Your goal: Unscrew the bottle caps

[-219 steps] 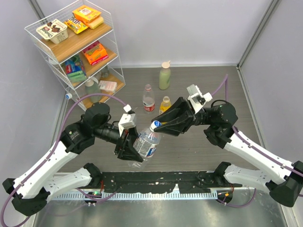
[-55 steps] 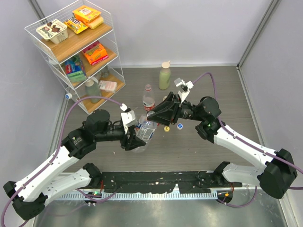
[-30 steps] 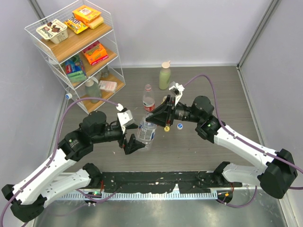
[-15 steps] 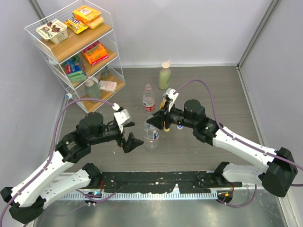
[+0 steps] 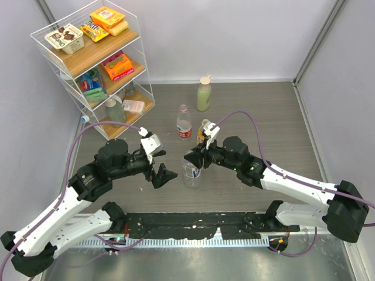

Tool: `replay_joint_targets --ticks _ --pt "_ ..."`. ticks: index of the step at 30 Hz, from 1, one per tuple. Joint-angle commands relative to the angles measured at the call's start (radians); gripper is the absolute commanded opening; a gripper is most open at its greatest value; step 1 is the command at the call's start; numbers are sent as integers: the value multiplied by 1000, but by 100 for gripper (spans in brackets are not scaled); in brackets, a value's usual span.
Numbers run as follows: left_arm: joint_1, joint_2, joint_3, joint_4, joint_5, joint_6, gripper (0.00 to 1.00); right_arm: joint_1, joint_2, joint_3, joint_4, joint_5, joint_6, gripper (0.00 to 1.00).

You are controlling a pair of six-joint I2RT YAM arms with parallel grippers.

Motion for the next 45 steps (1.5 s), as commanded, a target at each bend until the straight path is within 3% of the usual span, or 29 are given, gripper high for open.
replay_joint_targets --ticks 1,18,22,29,31,38,45 --pt "-4 -1 8 23 -6 11 100 18 -9 2 95 28 -29 2" --pt "-2 -1 7 22 -4 10 100 90 -69 -121 126 143 -46 2" --pt "-2 -2 7 23 -4 10 100 96 -98 -145 111 150 -32 22" --pt "-2 1 8 28 -3 11 100 102 -139 -153 91 181 -12 68" --pt "-4 4 12 27 -3 11 100 102 -142 -145 86 178 -7 75" --pt "-2 10 15 31 7 10 100 102 -168 -133 98 169 10 87" --pt "-4 21 13 45 26 -1 100 102 -190 -96 88 124 13 89"
